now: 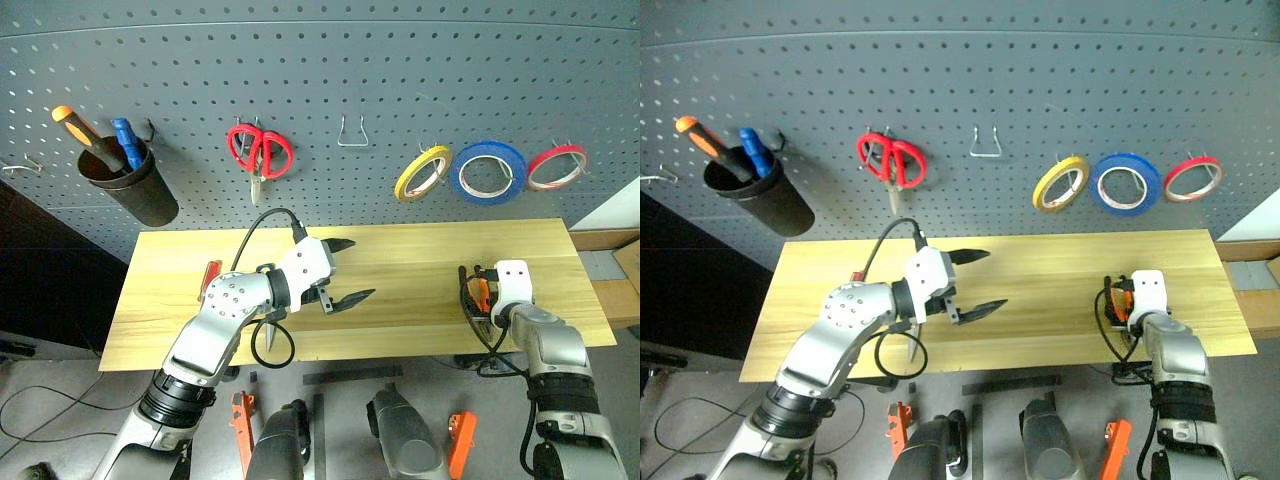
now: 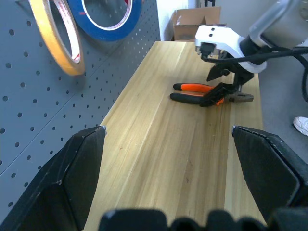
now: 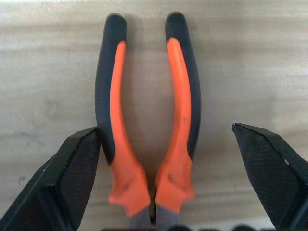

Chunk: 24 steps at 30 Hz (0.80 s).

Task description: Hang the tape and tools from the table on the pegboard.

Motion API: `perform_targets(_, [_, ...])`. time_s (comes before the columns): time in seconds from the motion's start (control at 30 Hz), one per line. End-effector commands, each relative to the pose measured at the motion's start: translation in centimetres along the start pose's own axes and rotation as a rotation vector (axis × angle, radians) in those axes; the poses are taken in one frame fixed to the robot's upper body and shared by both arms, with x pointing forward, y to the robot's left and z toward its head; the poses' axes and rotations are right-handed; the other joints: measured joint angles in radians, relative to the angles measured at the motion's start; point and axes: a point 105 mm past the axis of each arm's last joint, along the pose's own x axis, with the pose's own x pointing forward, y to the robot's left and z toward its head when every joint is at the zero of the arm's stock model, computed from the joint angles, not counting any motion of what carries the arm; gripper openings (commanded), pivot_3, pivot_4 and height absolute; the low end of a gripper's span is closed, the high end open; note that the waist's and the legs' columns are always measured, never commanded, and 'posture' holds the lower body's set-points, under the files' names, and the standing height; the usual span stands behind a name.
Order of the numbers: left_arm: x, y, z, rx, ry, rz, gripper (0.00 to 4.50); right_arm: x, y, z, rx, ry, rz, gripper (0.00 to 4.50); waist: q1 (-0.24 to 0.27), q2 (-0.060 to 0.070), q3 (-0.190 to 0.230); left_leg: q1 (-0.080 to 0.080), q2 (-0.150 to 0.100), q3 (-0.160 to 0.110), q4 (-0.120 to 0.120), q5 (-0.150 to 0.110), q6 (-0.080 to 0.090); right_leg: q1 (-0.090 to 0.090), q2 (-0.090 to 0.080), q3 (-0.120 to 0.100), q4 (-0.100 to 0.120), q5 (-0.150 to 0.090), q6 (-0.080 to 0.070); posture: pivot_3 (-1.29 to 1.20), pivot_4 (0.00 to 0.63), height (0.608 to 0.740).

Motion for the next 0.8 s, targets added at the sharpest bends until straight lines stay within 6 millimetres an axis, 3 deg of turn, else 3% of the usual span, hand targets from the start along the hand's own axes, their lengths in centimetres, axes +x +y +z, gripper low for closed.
perform_targets(0.03, [-0.2, 0.1, 0.9, 0.034, -0.026, 0.015, 4.50, 0.4, -0.7, -1.0, 0.030, 0.057, 0.003, 4.45, 0.000, 0.000, 0.000, 0.000, 0.000, 0.000, 0.000, 0.000, 0.000, 0.000, 0.000, 0.000, 0.000, 0.000, 0.000, -0.30, 0.295, 0.740])
perform_targets(0.13, [-0.2, 0.1, 0.8, 0.037, -0.024, 0.017, 4.50, 0.6, -0.9, -1.6, 0.065, 0.099, -0.001, 3.89, 0.000, 0.000, 0.000, 0.001, 0.000, 0.000, 0.000, 0.000, 0.000, 0.002, 0.000, 0.000, -0.001, 0.000, 0.000, -0.30, 0.292, 0.740])
perform_targets(0.27, [-0.5, 0.1, 0.5, 0.034, -0.016, 0.028, 4.50, 0.4, 0.2, -2.3, 0.124, 0.139, 0.029, 2.68, 0.004, -0.001, -0.001, 0.001, 0.000, -0.001, 0.001, 0.000, 0.000, 0.003, 0.000, -0.001, -0.001, 0.000, 0.000, -0.30, 0.287, 0.740])
perform_targets(0.37, [-0.7, 0.1, 0.3, 0.025, -0.010, 0.034, 4.50, 0.3, 1.0, -2.2, 0.116, 0.128, 0.037, 2.68, 0.006, -0.001, -0.001, 0.001, 0.000, -0.002, 0.001, 0.000, 0.000, 0.003, 0.000, -0.002, -0.001, 0.000, 0.000, -0.30, 0.285, 0.740])
perform_targets(0.5, [-1.5, 1.1, -0.2, -0.008, -0.004, 0.113, 4.50, -0.8, 3.2, 0.9, -0.017, -0.020, 0.073, 2.68, 0.000, -0.001, -0.001, 0.001, 0.000, -0.002, 0.000, 0.000, 0.000, 0.002, 0.000, -0.001, -0.001, 0.000, 0.000, -0.30, 0.286, 0.740])
perform_targets(0.6, [-3.7, 2.6, -1.3, -0.080, 0.022, 0.230, 4.50, -4.2, 8.2, 4.2, -0.112, -0.195, 0.213, 2.68, -0.006, 0.000, 0.000, 0.000, 0.000, -0.001, 0.000, 0.000, 0.000, 0.000, 0.000, 0.000, 0.000, 0.000, 0.000, -0.31, 0.290, 0.740])
perform_targets(0.8, [-7.3, 3.6, -2.3, -0.196, 0.032, 0.392, 4.50, -11.2, 15.6, 8.3, -0.155, -0.494, 0.402, 2.68, -0.016, 0.000, 0.000, -0.008, 0.002, -0.002, 0.000, 0.000, 0.000, -0.010, 0.000, -0.001, 0.004, 0.000, 0.000, -0.29, 0.287, 0.740])
